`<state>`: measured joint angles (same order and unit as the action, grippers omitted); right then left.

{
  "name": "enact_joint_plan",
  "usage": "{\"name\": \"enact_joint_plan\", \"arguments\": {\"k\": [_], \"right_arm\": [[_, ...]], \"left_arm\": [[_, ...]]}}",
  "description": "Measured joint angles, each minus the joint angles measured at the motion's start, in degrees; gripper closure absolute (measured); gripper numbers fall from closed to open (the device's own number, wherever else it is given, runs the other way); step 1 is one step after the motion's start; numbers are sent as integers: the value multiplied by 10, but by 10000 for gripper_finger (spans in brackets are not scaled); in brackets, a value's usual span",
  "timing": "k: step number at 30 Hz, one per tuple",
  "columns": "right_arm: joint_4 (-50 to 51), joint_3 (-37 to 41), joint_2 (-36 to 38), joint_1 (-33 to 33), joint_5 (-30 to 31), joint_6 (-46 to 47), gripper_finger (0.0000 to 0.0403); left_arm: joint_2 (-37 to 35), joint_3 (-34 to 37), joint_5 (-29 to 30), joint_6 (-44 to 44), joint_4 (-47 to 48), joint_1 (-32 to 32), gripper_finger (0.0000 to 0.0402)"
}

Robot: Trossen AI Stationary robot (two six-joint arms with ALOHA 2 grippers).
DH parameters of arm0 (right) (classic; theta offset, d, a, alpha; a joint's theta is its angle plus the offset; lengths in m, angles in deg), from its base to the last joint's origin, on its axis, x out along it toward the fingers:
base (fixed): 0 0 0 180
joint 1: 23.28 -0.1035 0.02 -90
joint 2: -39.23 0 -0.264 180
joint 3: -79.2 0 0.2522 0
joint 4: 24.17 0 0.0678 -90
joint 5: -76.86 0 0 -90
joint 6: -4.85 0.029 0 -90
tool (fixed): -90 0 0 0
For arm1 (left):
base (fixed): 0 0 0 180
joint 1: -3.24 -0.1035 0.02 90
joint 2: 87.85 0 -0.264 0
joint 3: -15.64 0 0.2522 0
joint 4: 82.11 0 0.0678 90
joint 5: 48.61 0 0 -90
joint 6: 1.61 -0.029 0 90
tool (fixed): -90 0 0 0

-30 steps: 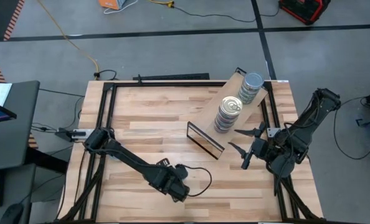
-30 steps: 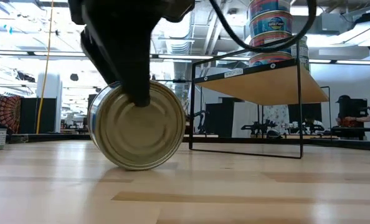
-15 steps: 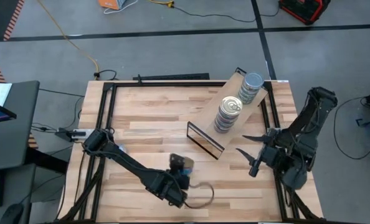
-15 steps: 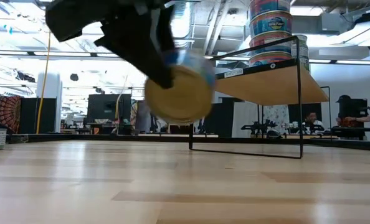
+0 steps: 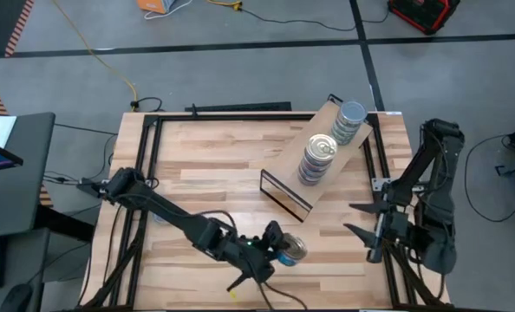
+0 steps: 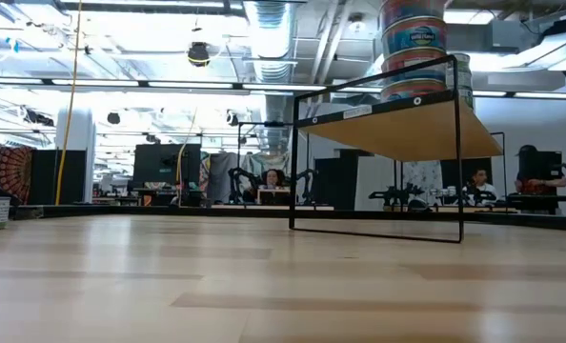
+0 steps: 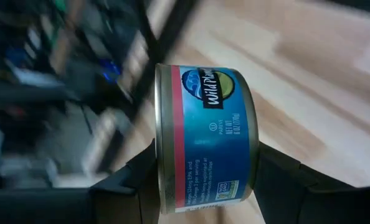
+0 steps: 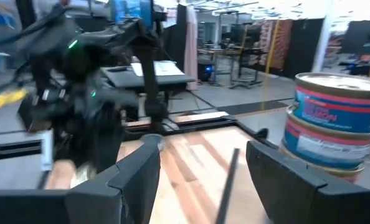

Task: Stack canned seafood by type on shelf
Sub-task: Stack the blue and pink tuna can on the shelf

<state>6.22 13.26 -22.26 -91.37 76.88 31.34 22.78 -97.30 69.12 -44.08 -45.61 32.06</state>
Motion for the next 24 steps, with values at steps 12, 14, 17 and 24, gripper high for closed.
{"name": "enact_joint_plan", "arguments": {"k": [12, 14, 17, 24], "right_arm": [[12, 0, -6, -12, 0, -10, 132], [11, 0, -5, -17, 0, -21, 132], [11, 0, 4, -34, 0, -24, 132], [6, 0, 23, -58, 0, -44, 132]], "left_arm": [[-72, -1, 5, -235, -168, -143, 211], [-78, -1, -15, -272, -196, -174, 211], [-86, -1, -49, -307, -228, -205, 211], [-90, -2, -130, -258, -134, -208, 211]]}}
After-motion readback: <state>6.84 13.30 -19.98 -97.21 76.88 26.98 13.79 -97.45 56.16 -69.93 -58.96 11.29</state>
